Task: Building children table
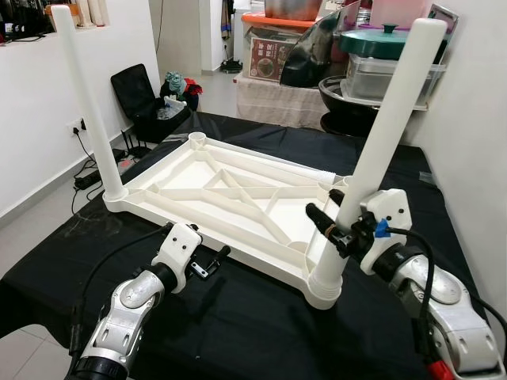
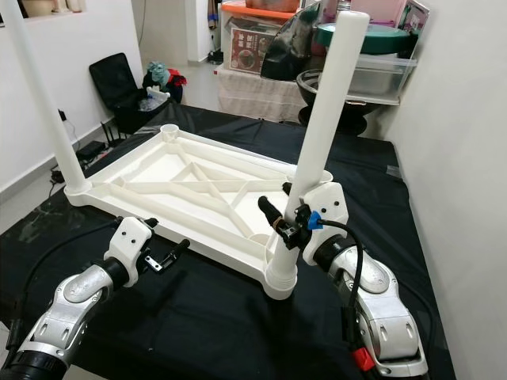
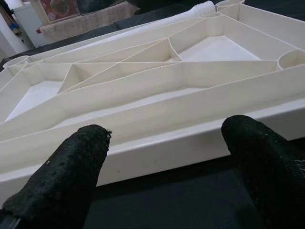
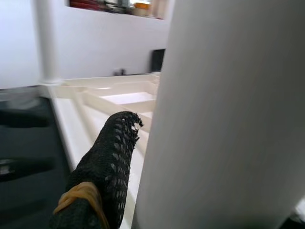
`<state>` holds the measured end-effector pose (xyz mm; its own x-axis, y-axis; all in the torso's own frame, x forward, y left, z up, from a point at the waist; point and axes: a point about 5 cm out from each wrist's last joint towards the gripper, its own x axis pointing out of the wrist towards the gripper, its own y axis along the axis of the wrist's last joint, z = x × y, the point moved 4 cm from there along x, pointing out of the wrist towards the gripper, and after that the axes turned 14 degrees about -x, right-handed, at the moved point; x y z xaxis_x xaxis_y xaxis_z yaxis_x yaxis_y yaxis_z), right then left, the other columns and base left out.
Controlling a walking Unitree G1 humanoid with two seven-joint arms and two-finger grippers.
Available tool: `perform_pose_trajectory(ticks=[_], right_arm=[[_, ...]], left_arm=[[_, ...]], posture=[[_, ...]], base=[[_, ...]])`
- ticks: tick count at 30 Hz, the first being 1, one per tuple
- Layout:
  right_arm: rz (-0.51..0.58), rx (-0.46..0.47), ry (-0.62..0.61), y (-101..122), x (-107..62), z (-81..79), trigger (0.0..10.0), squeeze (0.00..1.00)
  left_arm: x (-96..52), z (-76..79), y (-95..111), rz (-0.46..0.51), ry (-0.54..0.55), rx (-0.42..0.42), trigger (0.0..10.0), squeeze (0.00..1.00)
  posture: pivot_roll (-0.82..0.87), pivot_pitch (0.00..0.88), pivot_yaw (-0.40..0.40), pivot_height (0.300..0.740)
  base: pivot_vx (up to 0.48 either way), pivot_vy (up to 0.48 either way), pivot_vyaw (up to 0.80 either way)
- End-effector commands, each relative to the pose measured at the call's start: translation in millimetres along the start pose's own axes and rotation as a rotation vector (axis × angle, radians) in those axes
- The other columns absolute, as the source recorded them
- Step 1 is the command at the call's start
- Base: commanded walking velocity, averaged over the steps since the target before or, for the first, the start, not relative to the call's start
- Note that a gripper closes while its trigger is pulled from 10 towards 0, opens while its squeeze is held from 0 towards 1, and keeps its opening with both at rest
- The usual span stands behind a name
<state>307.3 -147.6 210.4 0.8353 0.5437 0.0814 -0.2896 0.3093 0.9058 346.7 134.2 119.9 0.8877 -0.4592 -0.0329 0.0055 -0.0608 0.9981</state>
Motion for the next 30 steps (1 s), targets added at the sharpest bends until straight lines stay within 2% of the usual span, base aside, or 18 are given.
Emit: perform_pose_trajectory(ticks=[1, 3, 4, 6, 8, 9, 11, 14, 16, 17, 20, 21, 22, 23, 24, 25, 26, 30], right_arm=[[0.048, 0.008, 0.119, 4, 5.0, -15.3, 9.0, 0.0], [0.063, 0.0, 0.157, 4, 6.3, -17.3, 5.0, 0.0], [0.063, 0.0, 0.157, 4, 6.3, -17.3, 5.0, 0.0], [0.075, 0.002, 0.173, 4, 6.8, -15.3, 1.4, 0.0], [0.075, 0.002, 0.173, 4, 6.8, -15.3, 1.4, 0.0], [0.045, 0.026, 0.123, -1, 9.8, -5.6, 0.0, 0.0], [0.045, 0.026, 0.123, -1, 9.8, -5.6, 0.0, 0.0], [-0.087, 0.039, -0.041, -20, 12.4, 18.1, 0.0, 0.0], [-0.087, 0.039, -0.041, -20, 12.4, 18.1, 0.0, 0.0], [-0.178, 0.047, -0.163, -31, 10.5, 31.8, 0.0, 0.0], [-0.178, 0.047, -0.163, -31, 10.5, 31.8, 0.0, 0.0], [-0.277, 0.052, -0.389, -44, 1.0, 53.9, 0.0, 0.0], [-0.277, 0.052, -0.389, -44, 1.0, 53.9, 0.0, 0.0], [-0.382, 0.085, -0.67, -58, -21.5, 66.1, 0.0, 0.0], [-0.46, 0.103, -0.853, -65, -40.6, 65.1, 0.0, 0.0], [-0.46, 0.103, -0.853, -65, -40.6, 65.1, 0.0, 0.0], [-0.498, 0.124, -0.939, -68, -50.4, 56.1, 0.0, 0.0], [-0.493, 0.136, -0.916, -63, -46.0, 38.4, 0.0, 0.0]], left_arm=[[-1.5, -0.2, -1, -0.007, -0.008, 0.011, 10.0, 0.0], [-1.3, -0.3, -1, -0.006, -0.009, 0.012, 10.0, 0.0], [-1.3, -0.3, -1, -0.006, -0.009, 0.012, 10.0, 0.0], [-1.1, -0.3, 0, -0.004, -0.009, 0.012, 10.0, 0.0], [-1.1, -0.3, 0, -0.004, -0.009, 0.012, 10.0, 0.0], [-1.1, -0.2, 0, -0.004, -0.009, 0.012, 10.0, 0.0], [-1.1, -0.2, 0, -0.004, -0.009, 0.012, 10.0, 0.0], [-1.7, 0.0, -1, -0.006, -0.009, 0.009, 10.0, 0.0], [-1.7, 0.0, -1, -0.006, -0.009, 0.009, 10.0, 0.0], [-1.8, 0.2, -2, -0.007, -0.01, 0.007, 10.0, 0.0], [-1.8, 0.2, -2, -0.007, -0.01, 0.007, 10.0, 0.0], [-1.3, 0.6, -3, -0.009, -0.009, 0.005, 10.0, 0.0], [-1.3, 0.6, -3, -0.009, -0.009, 0.005, 10.0, 0.0], [-1.1, 0.9, -3, -0.009, -0.004, 0.003, 10.0, 0.0], [-1.3, 0.6, -4, -0.01, 0.001, 0.002, 10.0, 0.0], [-1.3, 0.6, -4, -0.01, 0.001, 0.002, 10.0, 0.0], [-1.6, 0.3, -4, -0.012, 0.005, 0.003, 10.0, 0.0], [-1.9, -0.2, -5, -0.015, 0.008, 0.005, 10.0, 0.0]], posture=[[0.05, 0.0, -0.088, 0.74], [0.05, 0.0, -0.089, 0.74], [0.05, 0.0, -0.089, 0.74], [0.05, 0.0, -0.091, 0.74], [0.05, 0.0, -0.091, 0.74], [0.05, 0.0, -0.09, 0.74], [0.05, 0.0, -0.09, 0.74], [0.04, 0.0, -0.089, 0.74], [0.04, 0.0, -0.089, 0.74], [0.04, 0.0, -0.086, 0.74], [0.04, 0.0, -0.086, 0.74], [0.03, 0.0, -0.084, 0.74], [0.03, 0.0, -0.084, 0.74], [0.03, 0.0, -0.085, 0.74], [0.03, 0.0, -0.084, 0.74], [0.03, 0.0, -0.084, 0.74], [0.03, 0.0, -0.084, 0.74], [0.03, 0.0, -0.08, 0.74]], base=[[0.0, 0.0, 0.0], [0.0, 0.0, 0.0], [0.0, 0.0, 0.0], [0.0, 0.0, 0.0], [0.0, 0.0, 0.0], [0.0, 0.0, 0.0], [0.0, 0.0, 0.0], [0.0, 0.0, 0.0], [0.0, 0.0, 0.0], [0.0, 0.0, 0.0], [0.0, 0.0, 0.0], [0.0, 0.0, 0.0], [0.0, 0.0, 0.0], [0.0, 0.0, 0.0], [0.0, 0.0, 0.0], [0.0, 0.0, 0.0], [0.0, 0.0, 0.0], [0.0, 0.0, 0.0]])
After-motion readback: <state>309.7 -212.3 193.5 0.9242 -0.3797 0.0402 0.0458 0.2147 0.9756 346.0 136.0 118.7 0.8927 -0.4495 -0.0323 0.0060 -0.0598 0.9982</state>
